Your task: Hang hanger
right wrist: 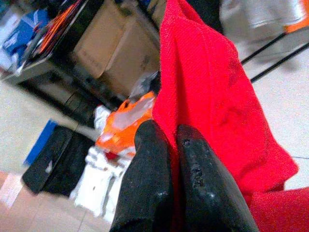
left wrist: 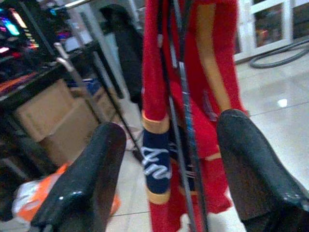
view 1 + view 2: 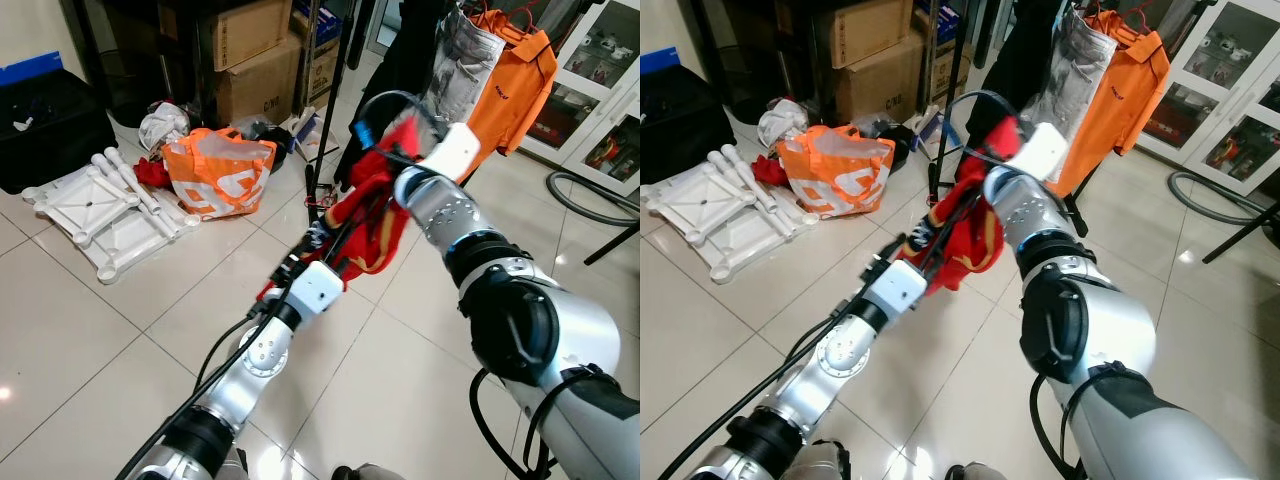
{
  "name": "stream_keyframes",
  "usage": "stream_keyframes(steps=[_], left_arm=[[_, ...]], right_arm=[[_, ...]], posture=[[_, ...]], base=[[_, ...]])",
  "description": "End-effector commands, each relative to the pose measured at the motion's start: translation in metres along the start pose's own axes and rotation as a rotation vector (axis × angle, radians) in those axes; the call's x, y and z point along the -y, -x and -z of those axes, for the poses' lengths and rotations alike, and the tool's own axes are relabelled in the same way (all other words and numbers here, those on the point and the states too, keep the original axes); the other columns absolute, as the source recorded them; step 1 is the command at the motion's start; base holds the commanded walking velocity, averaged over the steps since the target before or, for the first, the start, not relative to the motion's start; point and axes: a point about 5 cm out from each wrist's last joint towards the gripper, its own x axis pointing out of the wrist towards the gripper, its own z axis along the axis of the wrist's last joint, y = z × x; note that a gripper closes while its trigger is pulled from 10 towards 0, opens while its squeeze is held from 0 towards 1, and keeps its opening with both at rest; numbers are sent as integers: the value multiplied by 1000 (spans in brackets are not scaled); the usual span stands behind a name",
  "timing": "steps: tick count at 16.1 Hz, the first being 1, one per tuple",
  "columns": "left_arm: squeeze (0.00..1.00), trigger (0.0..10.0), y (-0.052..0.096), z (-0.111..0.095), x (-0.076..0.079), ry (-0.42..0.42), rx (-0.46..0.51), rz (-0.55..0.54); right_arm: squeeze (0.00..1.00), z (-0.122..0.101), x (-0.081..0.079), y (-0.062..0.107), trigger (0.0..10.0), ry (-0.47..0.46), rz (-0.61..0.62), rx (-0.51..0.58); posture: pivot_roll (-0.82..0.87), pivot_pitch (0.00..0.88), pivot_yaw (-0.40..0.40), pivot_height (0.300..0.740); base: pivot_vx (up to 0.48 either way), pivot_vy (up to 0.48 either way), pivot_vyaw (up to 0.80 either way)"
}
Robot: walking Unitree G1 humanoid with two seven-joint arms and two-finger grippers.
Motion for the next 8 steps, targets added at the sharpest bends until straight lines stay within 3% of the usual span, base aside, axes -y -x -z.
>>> stream_keyframes(steps=[1,5,6,8], left_arm=[[1000,10000,-4,-7,8,17,25,48],[1000,10000,1,-12,3,55,41,76],[0,10000,2,-13,-2,52,46,59],[0,10000,4,-18,-14,43,68,14]], right_arm=[[0,-21,6,1,0,-26,27,86],[0,-35,29,3,0,-64,140,143],[0,-37,38,4,0,-68,179,155],[0,-37,49,6,0,-48,206,155]], posture=[[128,89,-171,740],[139,75,-172,740],[139,73,-171,740],[144,67,-168,740]], base=[[0,0,0],[0,0,0],[0,0,0],[0,0,0]])
